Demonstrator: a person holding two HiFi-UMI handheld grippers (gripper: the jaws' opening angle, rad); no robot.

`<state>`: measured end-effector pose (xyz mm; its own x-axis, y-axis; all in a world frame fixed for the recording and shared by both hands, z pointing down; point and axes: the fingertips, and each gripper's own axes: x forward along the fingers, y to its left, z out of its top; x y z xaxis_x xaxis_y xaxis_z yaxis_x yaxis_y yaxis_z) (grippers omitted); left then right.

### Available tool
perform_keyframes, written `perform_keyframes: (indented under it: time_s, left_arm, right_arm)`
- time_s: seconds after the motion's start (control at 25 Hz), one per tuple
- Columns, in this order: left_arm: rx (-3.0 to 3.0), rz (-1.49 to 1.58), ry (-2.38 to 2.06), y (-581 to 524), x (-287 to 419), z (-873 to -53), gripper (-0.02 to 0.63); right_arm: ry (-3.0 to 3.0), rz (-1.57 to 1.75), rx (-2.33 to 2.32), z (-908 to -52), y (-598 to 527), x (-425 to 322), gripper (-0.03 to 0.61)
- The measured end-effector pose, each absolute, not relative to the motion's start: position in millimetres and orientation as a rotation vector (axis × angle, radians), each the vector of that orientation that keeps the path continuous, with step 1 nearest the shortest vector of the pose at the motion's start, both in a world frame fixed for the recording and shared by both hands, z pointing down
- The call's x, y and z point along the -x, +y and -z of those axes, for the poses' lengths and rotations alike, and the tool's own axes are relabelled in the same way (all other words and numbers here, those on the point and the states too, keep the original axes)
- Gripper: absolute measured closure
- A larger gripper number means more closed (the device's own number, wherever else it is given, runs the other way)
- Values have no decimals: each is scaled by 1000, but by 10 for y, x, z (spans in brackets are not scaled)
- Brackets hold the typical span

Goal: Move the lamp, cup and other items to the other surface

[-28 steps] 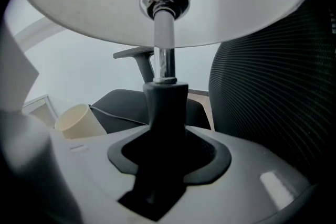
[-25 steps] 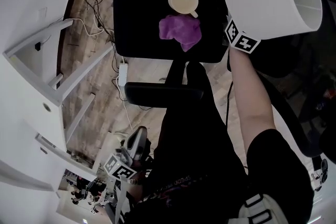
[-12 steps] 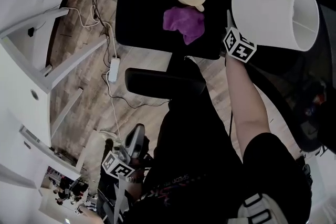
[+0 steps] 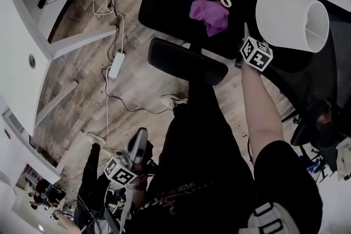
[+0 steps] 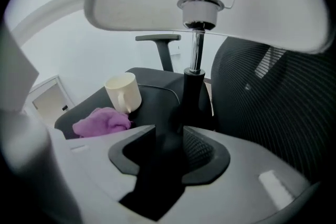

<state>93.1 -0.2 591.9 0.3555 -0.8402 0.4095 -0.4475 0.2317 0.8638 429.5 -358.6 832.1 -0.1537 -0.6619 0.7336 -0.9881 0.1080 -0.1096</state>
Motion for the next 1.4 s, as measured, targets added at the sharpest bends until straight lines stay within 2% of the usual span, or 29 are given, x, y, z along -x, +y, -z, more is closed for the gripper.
perform_keyframes:
  time_s: [0.12,0.24,0.28,0.68,0.84,1.0,1.16,1.4]
  left_arm:
    - [-1417,438,-1295,172,-892,-5820,615]
    - [-1450,467,-1327,346,-821,-5631,615]
    - [-1461,478,-1342,403,-772,-5568,615]
    - [-1569,570,-1465,843,-371,-5082,615]
    - [-1614,585,-1472,952,-331,-4941,615]
    - [-1649,655,-1534,1095,-190,-4793,615]
    - [-1651,685,-1611,1504,35,-4632,615]
    - [-1596,753,-1756,2317,227,-4511,615]
  right_arm:
    - [-1893,-839,-1574,-8183,-3445,-4223,442]
    - [-1871,-869,-1576,-8026,-3189,-4291,523]
    - [-1861,-879,-1586,-7958,-3109,-4325,576]
    - [-1998,-827,-1442,-6988,-2522,-4032,577]
    - [-2211,-867,-1237,-6322,-2321,-3421,575]
    - [-2464,-896,-839,-5692,-1947,-2429,575]
    - [-2611,-921,-418,-5180,-1111,-1426,575]
    - [-2647,-999,158,-4693,443,-410,575]
